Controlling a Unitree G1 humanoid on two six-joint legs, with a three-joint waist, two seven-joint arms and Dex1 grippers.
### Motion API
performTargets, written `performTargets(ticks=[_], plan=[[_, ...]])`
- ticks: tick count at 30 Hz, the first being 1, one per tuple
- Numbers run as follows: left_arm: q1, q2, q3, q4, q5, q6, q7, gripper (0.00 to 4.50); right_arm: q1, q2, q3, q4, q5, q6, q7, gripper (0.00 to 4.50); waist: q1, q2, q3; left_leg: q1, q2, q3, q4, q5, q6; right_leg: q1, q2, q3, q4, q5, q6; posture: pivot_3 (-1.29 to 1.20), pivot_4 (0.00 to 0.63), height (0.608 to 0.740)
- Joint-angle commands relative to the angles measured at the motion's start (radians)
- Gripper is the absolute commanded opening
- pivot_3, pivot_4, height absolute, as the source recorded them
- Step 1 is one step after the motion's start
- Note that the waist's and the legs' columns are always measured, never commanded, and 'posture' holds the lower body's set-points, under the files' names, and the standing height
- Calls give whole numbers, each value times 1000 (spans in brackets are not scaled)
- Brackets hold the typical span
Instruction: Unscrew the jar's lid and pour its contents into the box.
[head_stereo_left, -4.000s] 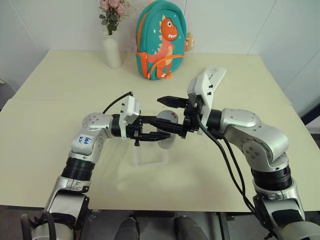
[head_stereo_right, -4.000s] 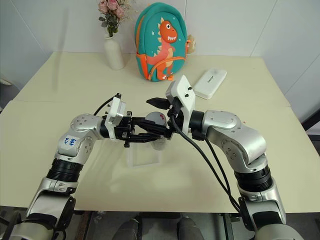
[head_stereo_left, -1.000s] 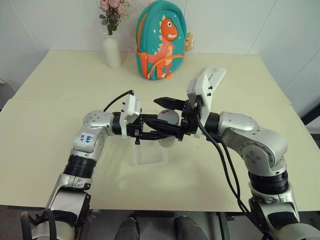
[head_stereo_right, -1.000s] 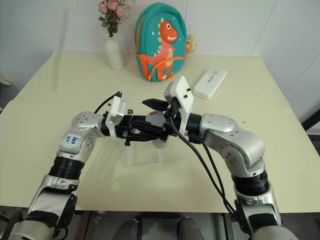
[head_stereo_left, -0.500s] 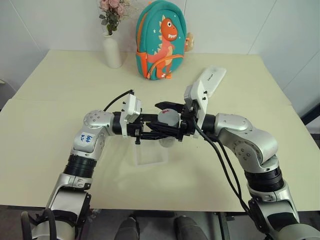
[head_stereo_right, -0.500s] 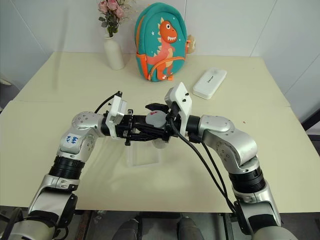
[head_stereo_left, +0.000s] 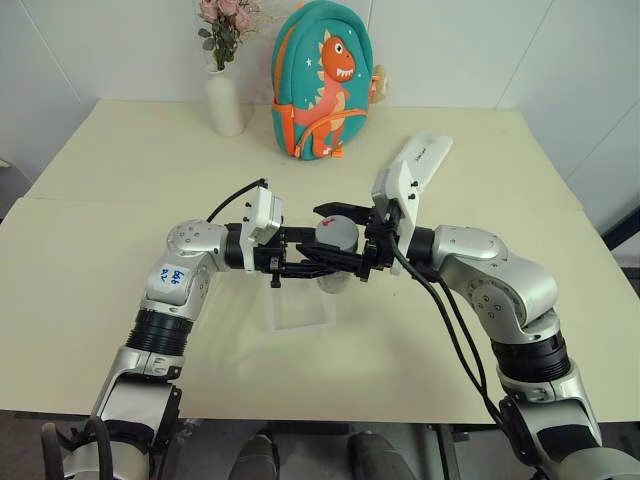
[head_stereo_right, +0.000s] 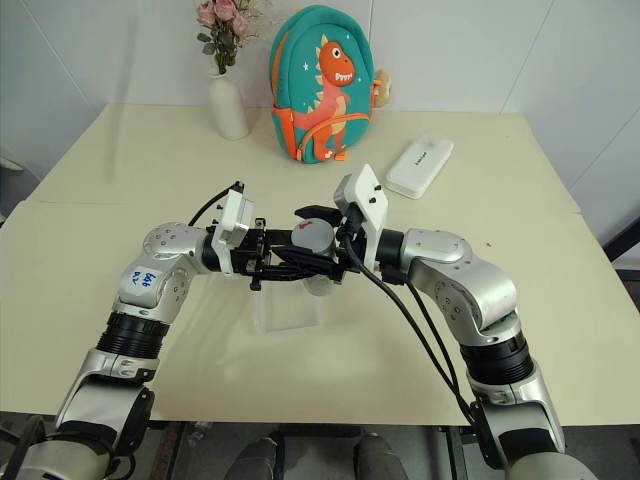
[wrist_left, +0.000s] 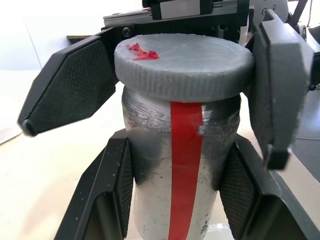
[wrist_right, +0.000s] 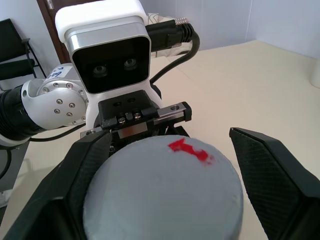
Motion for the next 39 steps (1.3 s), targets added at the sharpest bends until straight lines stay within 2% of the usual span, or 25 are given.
performTargets(ticks=[1,39], plan=[[2,6,11,-54,-15,-3,-9,1966,1,-31,-55,-42,-1,4,-21,3930,0,0,0,0,0,0,0,0,0,0,0,0,0,0,0,0,150,740],[3,9,9,-56,-16,5,-8,1966,89,-191,-159,-126,29,59,-52,3930,1,0,0,0,0,0,0,0,0,0,0,0,0,0,0,0,150,740]])
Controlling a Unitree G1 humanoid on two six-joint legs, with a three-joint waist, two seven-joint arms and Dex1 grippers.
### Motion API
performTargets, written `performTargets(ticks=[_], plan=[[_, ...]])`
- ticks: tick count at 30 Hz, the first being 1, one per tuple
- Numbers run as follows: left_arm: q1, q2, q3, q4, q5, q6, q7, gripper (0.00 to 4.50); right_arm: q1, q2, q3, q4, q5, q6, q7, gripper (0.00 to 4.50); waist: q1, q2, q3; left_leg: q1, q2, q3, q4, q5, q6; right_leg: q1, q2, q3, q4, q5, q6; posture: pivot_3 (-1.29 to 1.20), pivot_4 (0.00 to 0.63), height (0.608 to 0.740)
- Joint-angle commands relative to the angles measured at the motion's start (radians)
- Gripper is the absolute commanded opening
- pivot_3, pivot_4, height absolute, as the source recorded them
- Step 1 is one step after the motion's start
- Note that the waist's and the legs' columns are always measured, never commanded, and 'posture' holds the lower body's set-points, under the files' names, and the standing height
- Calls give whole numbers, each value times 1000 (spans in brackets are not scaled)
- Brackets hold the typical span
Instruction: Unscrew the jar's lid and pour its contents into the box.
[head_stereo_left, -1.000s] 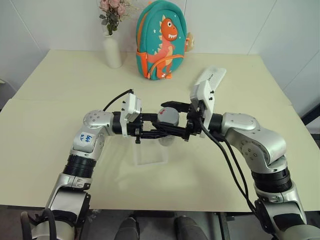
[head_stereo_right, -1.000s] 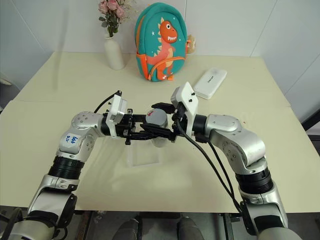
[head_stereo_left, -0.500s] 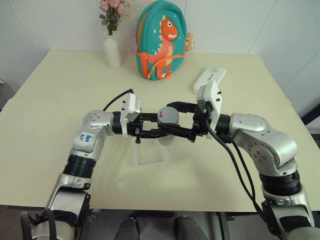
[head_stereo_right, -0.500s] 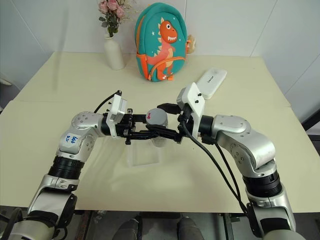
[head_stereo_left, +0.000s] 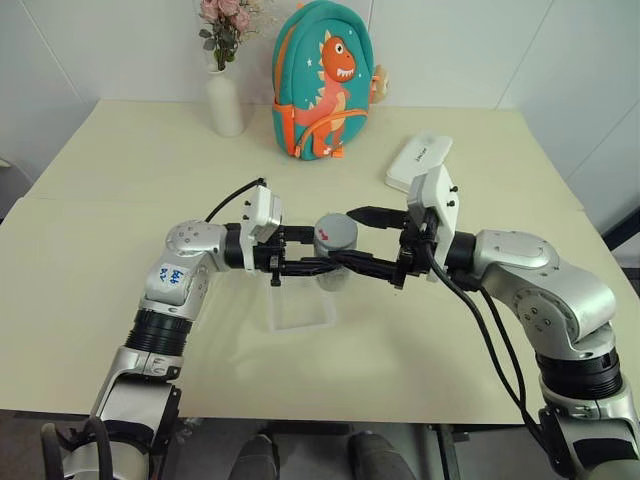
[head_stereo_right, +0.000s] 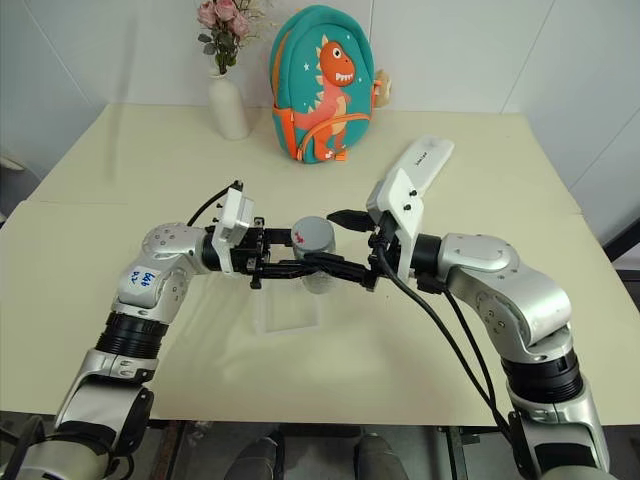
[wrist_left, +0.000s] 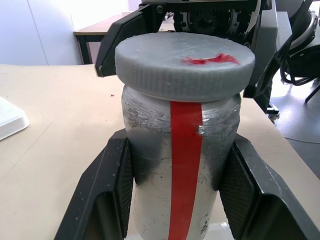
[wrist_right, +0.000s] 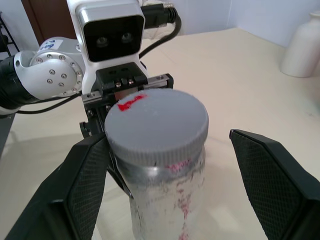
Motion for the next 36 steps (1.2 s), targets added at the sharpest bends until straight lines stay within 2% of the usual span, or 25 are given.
performTargets(ticks=[1,14,36], plan=[[2,6,4,-53,-16,-14,-28,1966,10,-34,-76,-1,-17,3,-45,3930,0,0,0,0,0,0,0,0,0,0,0,0,0,0,0,0,150,740],[0,1,3,-37,-10,-25,-39,1966,61,-93,-69,-95,38,48,-3,3930,0,0,0,0,0,0,0,0,0,0,0,0,0,0,0,0,150,740],[-22,-18,-6,-1,2,-33,-61,1966,-27,-33,-91,-84,75,68,-81,3930,1,0,0,0,0,0,0,0,0,0,0,0,0,0,0,0,150,740]])
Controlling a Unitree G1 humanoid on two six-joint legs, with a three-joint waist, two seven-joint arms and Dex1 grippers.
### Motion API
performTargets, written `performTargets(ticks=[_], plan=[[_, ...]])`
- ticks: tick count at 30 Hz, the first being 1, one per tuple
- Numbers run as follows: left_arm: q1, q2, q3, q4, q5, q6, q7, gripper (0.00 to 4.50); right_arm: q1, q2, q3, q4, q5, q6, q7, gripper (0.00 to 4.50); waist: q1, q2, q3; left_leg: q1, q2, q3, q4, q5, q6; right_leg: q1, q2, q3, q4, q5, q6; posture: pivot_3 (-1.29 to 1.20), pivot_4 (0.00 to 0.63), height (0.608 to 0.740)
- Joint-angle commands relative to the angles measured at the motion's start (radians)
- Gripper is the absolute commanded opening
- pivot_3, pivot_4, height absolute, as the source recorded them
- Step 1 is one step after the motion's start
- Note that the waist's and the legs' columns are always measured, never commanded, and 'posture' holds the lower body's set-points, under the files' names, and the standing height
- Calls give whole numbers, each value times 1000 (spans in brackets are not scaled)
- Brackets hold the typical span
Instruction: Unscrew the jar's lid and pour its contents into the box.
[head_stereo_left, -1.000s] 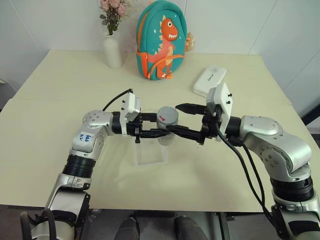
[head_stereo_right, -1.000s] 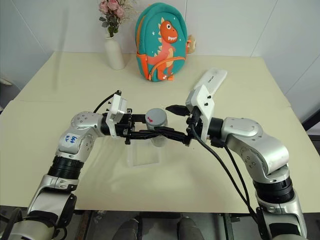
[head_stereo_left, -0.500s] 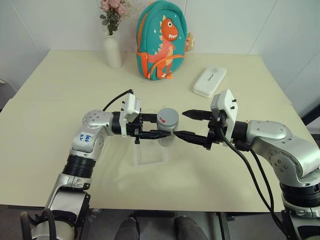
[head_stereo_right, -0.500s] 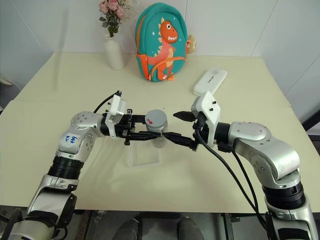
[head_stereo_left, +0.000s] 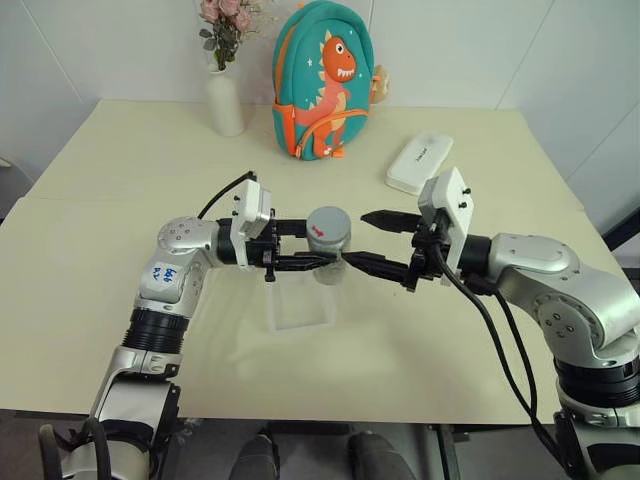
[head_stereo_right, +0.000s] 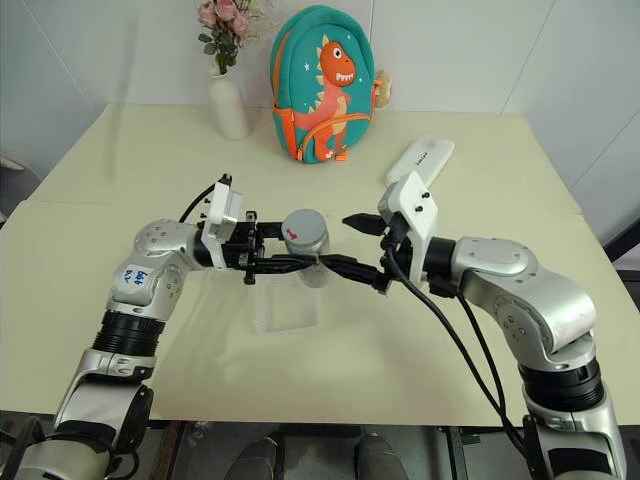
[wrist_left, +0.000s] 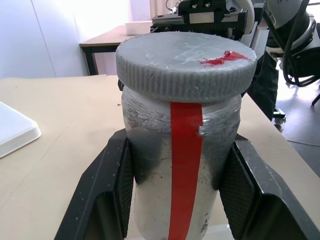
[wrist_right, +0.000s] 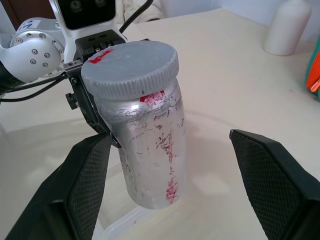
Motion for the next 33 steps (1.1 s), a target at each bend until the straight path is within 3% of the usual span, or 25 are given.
performTargets(ticks=[1,21,28,33], plan=[[-14,-14,-41,-13,8,-3,-33,1966,-36,8,-51,-29,19,-24,-16,3930,0,0,0,0,0,0,0,0,0,0,0,0,0,0,0,0,150,740],[-40,21,-11,49,21,-27,-22,1966,36,-103,-90,-9,-8,-41,24,3930,1,0,0,0,0,0,0,0,0,0,0,0,0,0,0,0,150,740],[-46,11,-18,55,24,-34,-24,1966,6,-67,-103,-40,68,-9,-4,3930,1,0,0,0,0,0,0,0,0,0,0,0,0,0,0,0,150,740],[-63,-2,-27,70,25,-35,-38,1966,-33,19,-79,-55,102,-7,-60,3930,-2,0,0,0,0,0,0,0,0,0,0,0,1,0,0,0,150,740]])
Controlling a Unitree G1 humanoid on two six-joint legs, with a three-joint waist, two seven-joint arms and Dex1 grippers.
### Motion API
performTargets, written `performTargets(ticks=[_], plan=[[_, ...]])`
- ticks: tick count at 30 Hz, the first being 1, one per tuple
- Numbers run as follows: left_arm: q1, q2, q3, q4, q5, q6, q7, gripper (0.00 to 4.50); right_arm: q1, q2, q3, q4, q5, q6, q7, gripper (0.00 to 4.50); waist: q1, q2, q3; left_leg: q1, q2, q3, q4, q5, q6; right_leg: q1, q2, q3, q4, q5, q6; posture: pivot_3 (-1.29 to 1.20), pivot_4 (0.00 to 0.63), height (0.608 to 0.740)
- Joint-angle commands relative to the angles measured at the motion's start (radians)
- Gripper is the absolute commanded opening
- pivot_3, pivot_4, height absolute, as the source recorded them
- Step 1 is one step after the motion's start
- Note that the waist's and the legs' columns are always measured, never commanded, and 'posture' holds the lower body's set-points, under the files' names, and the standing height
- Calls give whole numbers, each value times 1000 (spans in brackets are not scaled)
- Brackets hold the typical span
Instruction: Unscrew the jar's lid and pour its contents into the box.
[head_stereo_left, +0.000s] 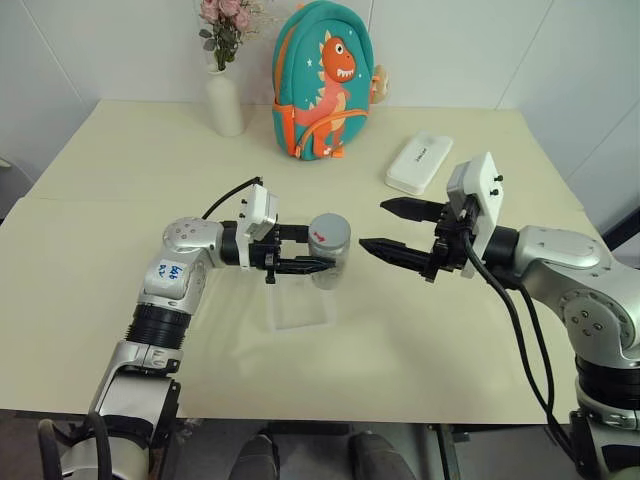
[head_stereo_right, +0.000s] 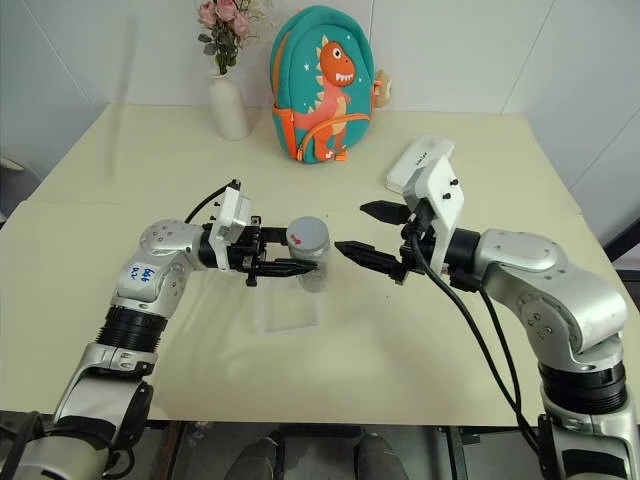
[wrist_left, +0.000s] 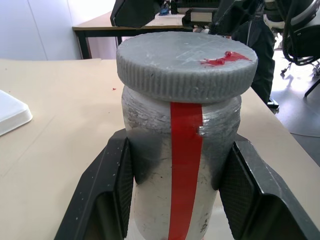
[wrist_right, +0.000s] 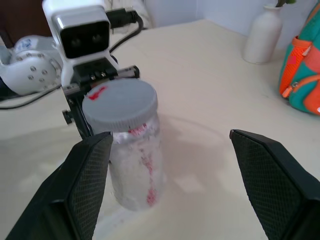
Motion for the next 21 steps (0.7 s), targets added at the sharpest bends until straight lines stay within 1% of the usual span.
performTargets(ticks=[1,7,16,21], plan=[[-34,-5,3,-1,-2,-19,-20,1966,-51,40,7,-44,21,-10,-36,3930,-1,0,0,0,0,0,0,0,0,0,0,0,0,0,0,0,150,740],[-52,-16,-8,14,3,-11,-37,1966,-93,108,64,-16,-19,-33,-54,3930,1,0,0,0,0,0,0,0,0,0,0,0,0,0,0,0,150,740],[-66,-10,-15,26,11,-5,-49,1966,-102,128,144,0,-72,-62,-27,3930,-1,0,0,0,0,0,0,0,0,0,0,0,0,0,0,0,150,740],[-66,-8,-18,25,11,4,-53,1966,-103,139,154,13,-91,-75,-26,3930,0,0,0,0,0,0,0,0,0,0,0,0,0,0,0,0,150,740]])
